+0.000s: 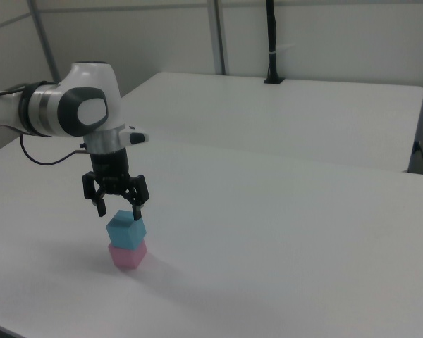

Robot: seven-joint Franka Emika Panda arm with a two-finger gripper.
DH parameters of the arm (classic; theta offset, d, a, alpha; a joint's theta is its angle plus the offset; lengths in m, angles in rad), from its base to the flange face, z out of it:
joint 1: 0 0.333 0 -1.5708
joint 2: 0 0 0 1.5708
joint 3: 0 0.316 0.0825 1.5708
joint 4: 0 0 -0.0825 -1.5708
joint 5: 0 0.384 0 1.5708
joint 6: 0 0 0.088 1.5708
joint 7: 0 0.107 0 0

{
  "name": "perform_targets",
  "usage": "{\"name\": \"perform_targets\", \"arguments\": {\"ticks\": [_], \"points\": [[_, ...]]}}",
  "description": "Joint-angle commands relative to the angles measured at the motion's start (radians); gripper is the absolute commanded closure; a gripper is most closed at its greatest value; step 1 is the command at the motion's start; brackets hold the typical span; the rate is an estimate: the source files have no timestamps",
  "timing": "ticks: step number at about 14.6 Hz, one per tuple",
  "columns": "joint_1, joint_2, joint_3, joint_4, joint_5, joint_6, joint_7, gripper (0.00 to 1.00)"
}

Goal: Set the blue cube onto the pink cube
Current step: 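Raise the open gripper away from the stacked cubes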

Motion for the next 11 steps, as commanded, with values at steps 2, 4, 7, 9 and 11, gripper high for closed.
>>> {"name": "perform_targets", "arguments": {"ticks": [2, 4, 7, 9, 11], "points": [[0.0, -0.102, -0.01, 0.088, 0.003, -0.096, 0.029, 0.0], [-0.029, -0.102, -0.005, 0.192, 0.005, -0.165, 0.041, 0.0], [-0.09, -0.091, 0.028, 0.36, 0.02, -0.273, 0.043, 0.0], [-0.153, -0.076, 0.054, 0.392, 0.031, -0.307, 0.043, 0.0], [-0.187, -0.064, 0.087, 0.403, 0.038, -0.315, 0.043, 0.0]]}}
